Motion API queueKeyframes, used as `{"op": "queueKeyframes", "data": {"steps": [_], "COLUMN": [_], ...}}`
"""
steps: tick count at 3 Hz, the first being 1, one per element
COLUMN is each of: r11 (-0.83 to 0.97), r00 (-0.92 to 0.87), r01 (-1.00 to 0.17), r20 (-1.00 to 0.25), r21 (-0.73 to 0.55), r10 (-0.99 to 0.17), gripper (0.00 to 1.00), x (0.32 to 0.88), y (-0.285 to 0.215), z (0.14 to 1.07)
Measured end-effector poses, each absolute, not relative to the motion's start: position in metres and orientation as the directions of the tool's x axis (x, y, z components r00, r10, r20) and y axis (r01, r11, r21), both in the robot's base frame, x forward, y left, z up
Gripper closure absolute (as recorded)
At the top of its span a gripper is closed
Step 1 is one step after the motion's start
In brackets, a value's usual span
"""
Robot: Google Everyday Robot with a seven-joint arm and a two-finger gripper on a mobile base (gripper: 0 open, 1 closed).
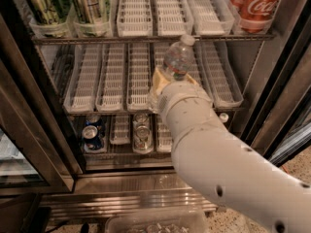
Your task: Pick water bottle from middle shelf of fridge
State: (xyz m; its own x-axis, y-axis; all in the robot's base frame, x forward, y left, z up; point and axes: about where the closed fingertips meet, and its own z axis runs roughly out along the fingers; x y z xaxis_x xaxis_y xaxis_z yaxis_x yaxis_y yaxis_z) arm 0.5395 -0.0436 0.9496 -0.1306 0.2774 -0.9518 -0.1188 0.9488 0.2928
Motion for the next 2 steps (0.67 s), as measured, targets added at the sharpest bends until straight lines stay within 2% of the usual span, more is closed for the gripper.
{"op": "queueKeyframes", "data": {"steps": [2], "r11": [0.935], "r00": [-0.145], "r01": [-0.117], "r20": [-0.937], "r21": [0.336], "r10": [0.318], "gripper": [1.0], "x": [0.5543], "y": [-0.0438], "z": [0.9489]}}
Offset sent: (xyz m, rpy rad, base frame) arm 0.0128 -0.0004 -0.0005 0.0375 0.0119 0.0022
